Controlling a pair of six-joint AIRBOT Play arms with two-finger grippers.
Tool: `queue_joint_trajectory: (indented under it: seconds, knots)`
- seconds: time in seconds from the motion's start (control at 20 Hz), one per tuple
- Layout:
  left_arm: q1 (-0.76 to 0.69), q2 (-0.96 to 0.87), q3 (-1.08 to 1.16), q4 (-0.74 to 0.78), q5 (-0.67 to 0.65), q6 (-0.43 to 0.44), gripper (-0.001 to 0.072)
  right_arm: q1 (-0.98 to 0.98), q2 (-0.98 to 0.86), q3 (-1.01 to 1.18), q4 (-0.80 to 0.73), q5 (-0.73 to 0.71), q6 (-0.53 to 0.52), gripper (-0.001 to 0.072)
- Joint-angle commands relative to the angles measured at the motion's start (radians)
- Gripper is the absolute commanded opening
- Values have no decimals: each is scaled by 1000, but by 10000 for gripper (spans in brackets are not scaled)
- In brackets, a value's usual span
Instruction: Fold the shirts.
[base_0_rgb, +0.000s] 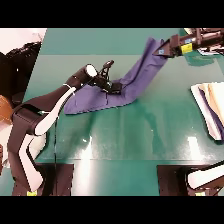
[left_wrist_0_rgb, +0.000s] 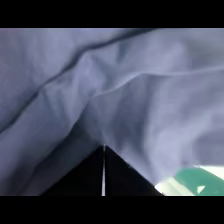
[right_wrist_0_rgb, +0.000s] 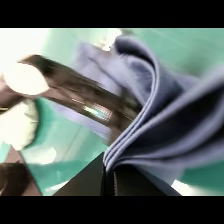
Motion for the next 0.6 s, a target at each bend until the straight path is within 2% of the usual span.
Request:
queue_joint_trajectory:
  seconds: [0.0, 0.3, 0.55]
  knots:
    - [-8, -21, 13, 5, -14, -5, 25, 88, 17, 20, 51, -50, -40, 13]
    - [3, -14, 21, 6, -60, 0, 25, 179, 18, 25, 53, -106, -108, 13]
    - [68, -12, 180, 74, -285, 6, 25, 234, 18, 0, 53, -154, -169, 13]
